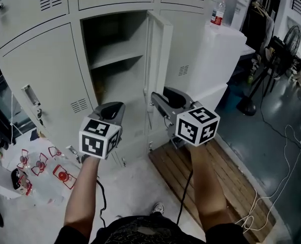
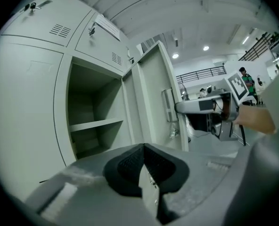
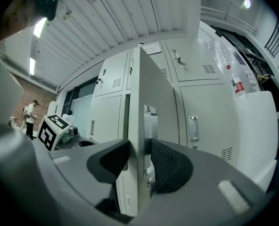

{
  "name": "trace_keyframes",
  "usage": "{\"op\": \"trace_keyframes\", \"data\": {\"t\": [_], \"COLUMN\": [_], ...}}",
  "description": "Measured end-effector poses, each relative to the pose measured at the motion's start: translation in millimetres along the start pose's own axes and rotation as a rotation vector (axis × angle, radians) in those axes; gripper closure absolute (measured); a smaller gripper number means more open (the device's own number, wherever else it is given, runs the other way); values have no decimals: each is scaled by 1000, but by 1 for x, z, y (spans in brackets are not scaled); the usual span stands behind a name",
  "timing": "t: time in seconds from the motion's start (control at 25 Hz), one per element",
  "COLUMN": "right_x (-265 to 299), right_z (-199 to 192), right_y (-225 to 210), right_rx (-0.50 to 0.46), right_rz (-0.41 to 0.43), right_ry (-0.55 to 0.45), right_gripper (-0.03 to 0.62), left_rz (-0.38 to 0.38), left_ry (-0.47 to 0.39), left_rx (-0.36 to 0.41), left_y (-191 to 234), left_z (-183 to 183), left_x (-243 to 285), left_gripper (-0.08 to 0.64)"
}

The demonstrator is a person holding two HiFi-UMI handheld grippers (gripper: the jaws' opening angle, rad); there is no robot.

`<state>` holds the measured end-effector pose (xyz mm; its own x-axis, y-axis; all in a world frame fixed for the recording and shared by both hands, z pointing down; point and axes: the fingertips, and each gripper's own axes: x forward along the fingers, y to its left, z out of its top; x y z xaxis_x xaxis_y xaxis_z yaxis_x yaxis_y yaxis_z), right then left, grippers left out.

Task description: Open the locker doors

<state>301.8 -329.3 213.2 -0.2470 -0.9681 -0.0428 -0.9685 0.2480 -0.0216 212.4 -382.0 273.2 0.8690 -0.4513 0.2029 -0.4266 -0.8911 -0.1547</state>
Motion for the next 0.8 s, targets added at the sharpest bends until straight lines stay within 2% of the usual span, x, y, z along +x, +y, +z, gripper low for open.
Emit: {"op": "trace_keyframes", "data": {"t": [0.8], "right_x": [-58], "right_z": [4], "right_y": [-99], "right_rx": [20], "right_rz": [-155], "right_ry": [-25], "right_gripper": [497], "left_rz": [-106], "left_ry": [-30], "left_rx": [16], "left_y": [-63], "left_z": [25], "left_x": [76], "left_gripper": [557]}}
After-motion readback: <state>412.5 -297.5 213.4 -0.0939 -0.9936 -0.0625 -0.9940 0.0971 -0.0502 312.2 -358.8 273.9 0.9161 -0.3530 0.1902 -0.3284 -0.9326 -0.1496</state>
